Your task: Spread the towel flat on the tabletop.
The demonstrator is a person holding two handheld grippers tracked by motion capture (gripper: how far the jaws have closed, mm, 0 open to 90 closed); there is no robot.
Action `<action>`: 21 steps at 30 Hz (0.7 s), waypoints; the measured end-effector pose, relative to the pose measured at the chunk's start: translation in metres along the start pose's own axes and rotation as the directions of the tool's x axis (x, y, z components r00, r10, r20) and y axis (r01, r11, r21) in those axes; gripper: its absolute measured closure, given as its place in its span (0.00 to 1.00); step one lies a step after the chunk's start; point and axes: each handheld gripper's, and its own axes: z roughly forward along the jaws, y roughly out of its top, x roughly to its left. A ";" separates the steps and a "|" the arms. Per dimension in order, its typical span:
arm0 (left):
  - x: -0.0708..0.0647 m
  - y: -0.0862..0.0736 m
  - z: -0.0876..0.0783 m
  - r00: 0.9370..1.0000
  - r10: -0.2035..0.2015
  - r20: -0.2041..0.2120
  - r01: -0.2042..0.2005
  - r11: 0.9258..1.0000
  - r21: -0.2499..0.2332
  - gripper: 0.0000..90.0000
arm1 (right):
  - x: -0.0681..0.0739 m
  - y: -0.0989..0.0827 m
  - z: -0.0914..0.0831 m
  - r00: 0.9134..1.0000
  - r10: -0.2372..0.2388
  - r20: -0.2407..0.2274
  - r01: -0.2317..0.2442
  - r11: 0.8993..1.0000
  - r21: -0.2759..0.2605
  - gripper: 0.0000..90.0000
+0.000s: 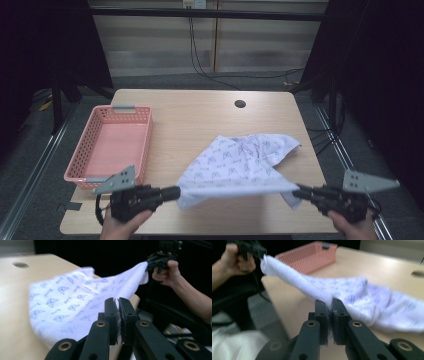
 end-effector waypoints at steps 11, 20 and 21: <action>0.050 -0.041 0.027 0.985 -0.157 -0.068 0.165 0.978 0.129 0.77 | -0.008 -0.039 0.018 0.997 0.027 0.067 -0.032 0.996 0.079 0.61; 0.107 -0.034 0.092 0.989 -0.079 -0.123 0.112 0.952 0.285 0.84 | -0.076 -0.025 0.126 0.997 0.004 0.083 -0.024 0.973 0.231 0.74; 0.112 -0.035 0.099 0.988 -0.083 -0.133 0.120 0.947 0.299 0.84 | -0.080 -0.025 0.132 0.996 0.003 0.084 -0.023 0.971 0.237 0.74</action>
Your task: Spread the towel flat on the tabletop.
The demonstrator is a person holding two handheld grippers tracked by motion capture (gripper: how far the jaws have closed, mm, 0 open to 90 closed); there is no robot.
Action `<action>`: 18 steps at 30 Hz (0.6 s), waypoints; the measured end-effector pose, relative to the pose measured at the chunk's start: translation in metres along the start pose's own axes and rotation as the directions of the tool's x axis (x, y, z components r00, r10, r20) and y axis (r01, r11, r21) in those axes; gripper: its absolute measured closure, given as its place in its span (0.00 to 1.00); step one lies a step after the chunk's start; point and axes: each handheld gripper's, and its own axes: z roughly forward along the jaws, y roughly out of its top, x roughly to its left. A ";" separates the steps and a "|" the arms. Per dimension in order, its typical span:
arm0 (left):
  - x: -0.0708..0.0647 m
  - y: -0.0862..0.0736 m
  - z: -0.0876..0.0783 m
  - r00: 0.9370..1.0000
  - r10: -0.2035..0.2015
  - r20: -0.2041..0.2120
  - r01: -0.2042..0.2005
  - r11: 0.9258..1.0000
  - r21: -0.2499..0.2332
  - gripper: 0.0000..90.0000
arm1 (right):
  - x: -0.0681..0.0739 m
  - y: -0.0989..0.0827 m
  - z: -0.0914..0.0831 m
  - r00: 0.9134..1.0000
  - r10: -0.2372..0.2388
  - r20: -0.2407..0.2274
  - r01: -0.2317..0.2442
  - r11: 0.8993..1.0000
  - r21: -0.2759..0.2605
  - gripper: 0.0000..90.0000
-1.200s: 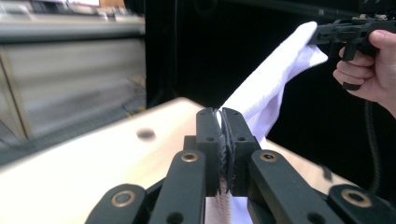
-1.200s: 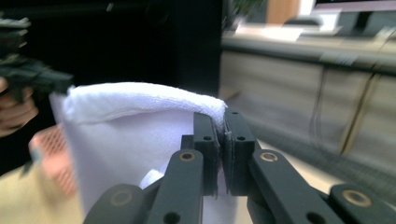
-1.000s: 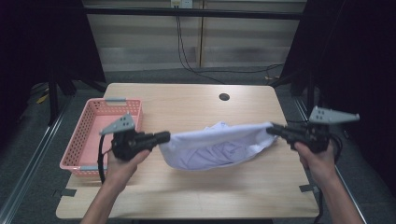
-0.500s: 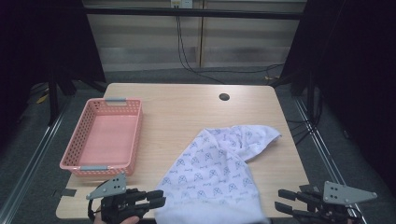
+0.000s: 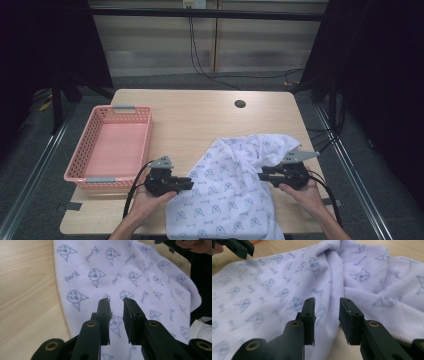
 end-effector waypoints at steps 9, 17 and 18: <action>0.006 -0.010 0.012 0.999 0.009 -0.045 -0.006 0.997 0.071 0.84 | -0.002 0.005 0.040 1.000 -0.016 -0.017 0.017 0.996 0.091 0.93; -0.013 -0.023 0.004 0.999 0.047 -0.004 -0.046 0.993 0.108 0.85 | 0.025 -0.013 -0.035 1.000 0.001 -0.025 -0.001 1.000 -0.002 0.94; -0.018 -0.024 0.005 0.998 0.055 0.008 -0.055 0.992 0.116 0.85 | 0.028 -0.018 -0.042 1.000 0.001 -0.027 -0.001 1.000 0.003 0.94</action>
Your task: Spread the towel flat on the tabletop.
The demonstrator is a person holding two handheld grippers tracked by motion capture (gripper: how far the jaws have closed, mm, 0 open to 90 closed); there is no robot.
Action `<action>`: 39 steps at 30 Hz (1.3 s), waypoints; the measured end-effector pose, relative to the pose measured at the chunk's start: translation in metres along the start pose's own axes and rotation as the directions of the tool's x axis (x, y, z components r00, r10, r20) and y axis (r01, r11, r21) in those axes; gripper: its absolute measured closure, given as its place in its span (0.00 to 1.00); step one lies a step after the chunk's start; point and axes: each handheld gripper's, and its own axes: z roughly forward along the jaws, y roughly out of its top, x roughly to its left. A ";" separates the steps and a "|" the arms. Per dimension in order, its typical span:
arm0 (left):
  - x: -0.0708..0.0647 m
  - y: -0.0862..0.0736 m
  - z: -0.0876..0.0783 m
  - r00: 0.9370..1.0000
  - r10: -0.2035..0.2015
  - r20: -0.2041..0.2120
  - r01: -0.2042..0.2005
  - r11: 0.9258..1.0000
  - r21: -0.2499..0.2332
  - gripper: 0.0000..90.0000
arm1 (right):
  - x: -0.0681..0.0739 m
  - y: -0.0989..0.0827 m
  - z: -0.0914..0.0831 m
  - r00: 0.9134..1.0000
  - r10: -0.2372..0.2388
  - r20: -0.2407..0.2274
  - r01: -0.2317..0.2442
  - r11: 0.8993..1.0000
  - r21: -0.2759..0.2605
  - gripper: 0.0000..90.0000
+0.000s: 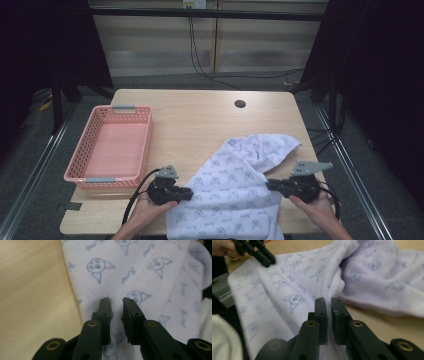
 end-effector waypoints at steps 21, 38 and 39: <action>-0.006 0.031 0.016 0.998 -0.003 0.065 0.005 0.999 -0.033 0.71 | -0.023 -0.006 0.011 0.994 0.049 0.100 -0.052 0.998 0.025 0.61; 0.017 0.065 0.049 0.998 -0.052 0.020 0.053 0.994 -0.098 0.99 | -0.060 0.037 0.065 0.988 0.071 0.140 -0.074 0.997 0.017 1.00; 0.017 0.066 0.044 0.998 -0.058 0.026 0.060 0.991 -0.117 0.99 | -0.060 0.037 0.065 0.988 0.071 0.140 -0.074 0.997 0.017 1.00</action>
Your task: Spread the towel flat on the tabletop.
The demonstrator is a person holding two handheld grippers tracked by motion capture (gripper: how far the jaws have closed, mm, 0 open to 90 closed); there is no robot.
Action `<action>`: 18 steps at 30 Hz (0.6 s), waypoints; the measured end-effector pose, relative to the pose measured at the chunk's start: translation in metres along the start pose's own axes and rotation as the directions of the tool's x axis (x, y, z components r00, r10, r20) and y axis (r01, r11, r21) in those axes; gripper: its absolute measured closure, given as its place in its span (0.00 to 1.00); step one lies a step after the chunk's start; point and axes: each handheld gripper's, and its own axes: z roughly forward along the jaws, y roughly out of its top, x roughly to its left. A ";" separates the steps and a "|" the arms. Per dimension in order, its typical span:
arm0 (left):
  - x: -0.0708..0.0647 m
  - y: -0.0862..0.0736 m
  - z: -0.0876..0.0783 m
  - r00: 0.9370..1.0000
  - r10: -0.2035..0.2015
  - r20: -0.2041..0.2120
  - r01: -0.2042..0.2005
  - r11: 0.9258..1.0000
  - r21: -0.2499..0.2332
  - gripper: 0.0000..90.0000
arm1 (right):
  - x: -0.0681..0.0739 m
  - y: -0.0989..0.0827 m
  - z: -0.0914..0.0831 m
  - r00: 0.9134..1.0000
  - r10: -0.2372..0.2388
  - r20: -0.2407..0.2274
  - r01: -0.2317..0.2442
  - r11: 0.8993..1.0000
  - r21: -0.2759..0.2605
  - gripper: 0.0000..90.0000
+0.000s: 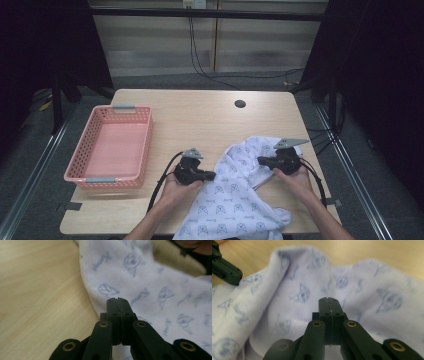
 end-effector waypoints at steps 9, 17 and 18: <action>-0.004 0.002 -0.023 0.999 0.004 0.044 -0.001 0.997 -0.074 0.99 | -0.007 0.000 0.006 1.000 0.026 -0.015 -0.026 0.998 0.052 0.58; -0.004 -0.002 -0.032 0.997 -0.022 0.071 0.029 0.994 -0.105 0.99 | 0.003 -0.013 0.021 1.000 0.000 -0.004 0.001 0.995 0.105 0.93; -0.004 0.000 -0.035 0.997 -0.027 0.069 0.035 0.992 -0.117 0.99 | 0.002 -0.009 0.020 1.000 0.007 -0.012 -0.006 0.996 0.087 0.94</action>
